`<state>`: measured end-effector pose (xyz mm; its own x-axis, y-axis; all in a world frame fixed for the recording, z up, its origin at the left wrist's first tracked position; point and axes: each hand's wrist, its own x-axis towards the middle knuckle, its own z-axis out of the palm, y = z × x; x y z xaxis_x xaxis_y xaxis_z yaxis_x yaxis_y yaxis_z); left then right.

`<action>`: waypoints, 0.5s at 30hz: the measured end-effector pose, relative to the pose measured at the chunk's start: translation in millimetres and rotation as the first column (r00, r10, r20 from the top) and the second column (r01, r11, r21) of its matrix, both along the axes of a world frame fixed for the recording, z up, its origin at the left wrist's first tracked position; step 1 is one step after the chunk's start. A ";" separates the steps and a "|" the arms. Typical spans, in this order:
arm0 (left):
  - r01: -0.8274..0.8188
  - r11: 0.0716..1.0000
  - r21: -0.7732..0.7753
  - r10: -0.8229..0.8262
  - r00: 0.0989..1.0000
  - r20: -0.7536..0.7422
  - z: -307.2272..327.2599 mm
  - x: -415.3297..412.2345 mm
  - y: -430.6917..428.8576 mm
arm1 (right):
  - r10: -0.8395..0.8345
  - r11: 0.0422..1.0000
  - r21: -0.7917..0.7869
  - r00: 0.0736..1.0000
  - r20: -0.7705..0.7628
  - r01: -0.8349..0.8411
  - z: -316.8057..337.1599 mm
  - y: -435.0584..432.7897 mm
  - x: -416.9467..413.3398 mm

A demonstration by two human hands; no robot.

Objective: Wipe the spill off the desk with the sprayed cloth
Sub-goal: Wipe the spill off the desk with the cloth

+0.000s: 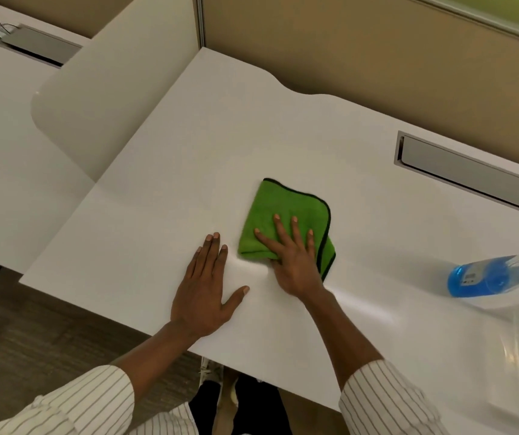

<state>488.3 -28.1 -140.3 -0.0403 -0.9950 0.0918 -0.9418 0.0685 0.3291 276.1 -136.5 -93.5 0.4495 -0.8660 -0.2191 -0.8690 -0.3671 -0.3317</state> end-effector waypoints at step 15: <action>-0.103 0.984 0.145 0.100 0.995 0.029 9.3 16.6 42.4 | -0.244 0.969 0.000 0.966 -0.079 0.245 -3.0 -37.4 27.6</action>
